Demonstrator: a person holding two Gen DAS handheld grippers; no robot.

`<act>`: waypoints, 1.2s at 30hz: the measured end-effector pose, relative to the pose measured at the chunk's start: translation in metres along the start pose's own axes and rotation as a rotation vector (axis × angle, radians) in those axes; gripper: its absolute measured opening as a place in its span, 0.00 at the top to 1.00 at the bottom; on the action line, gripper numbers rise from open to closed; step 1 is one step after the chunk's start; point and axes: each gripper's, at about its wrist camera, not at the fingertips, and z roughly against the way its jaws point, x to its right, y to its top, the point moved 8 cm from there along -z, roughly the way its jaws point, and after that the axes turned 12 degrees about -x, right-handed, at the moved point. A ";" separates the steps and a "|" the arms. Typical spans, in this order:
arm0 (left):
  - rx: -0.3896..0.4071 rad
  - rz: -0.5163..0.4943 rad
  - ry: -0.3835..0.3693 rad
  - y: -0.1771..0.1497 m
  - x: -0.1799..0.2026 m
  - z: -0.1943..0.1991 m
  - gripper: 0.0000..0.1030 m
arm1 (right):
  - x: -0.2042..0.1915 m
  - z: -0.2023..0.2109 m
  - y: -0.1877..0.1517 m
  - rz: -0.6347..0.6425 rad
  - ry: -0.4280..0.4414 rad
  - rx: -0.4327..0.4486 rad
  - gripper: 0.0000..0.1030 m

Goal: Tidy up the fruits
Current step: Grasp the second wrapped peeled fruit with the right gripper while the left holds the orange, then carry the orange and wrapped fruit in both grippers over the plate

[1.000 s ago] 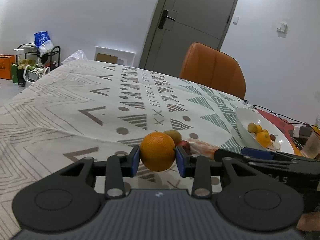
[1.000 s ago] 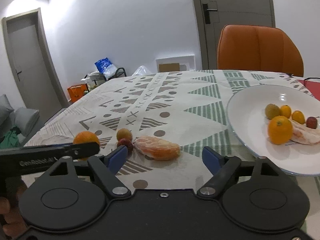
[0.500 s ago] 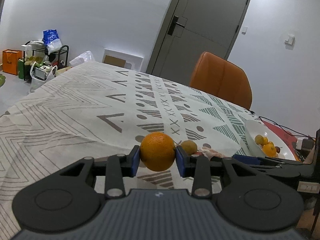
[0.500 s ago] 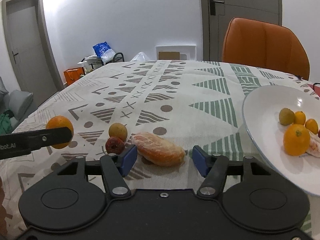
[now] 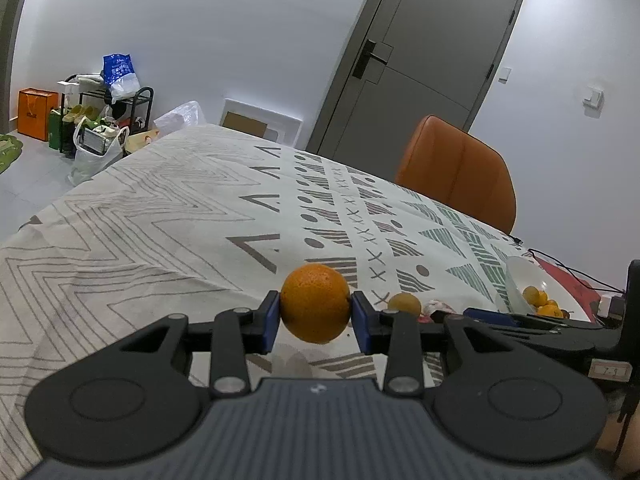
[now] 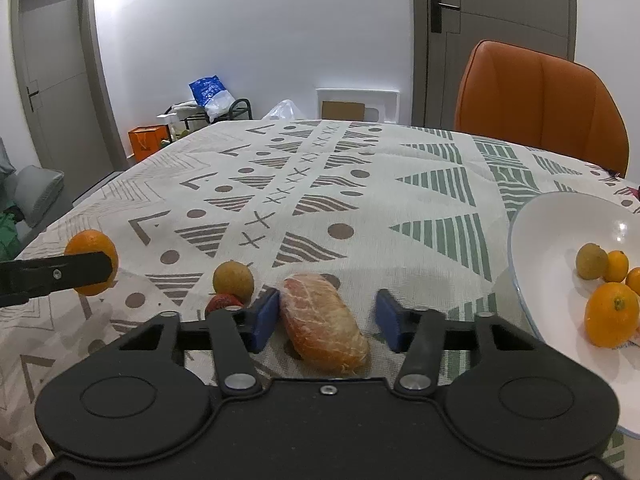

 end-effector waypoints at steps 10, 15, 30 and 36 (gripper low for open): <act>0.000 -0.024 -0.018 0.000 0.015 0.001 0.65 | 0.002 0.023 -0.004 -0.023 0.034 0.031 0.68; 0.002 -0.044 -0.034 0.001 0.028 0.000 0.65 | 0.010 0.041 -0.003 -0.041 0.031 0.069 0.68; 0.002 -0.123 -0.076 0.001 0.073 -0.005 0.65 | 0.057 0.076 -0.010 -0.138 -0.017 0.144 0.68; -0.003 -0.154 -0.088 0.000 0.092 -0.008 0.65 | 0.076 0.084 -0.017 -0.176 -0.028 0.161 0.68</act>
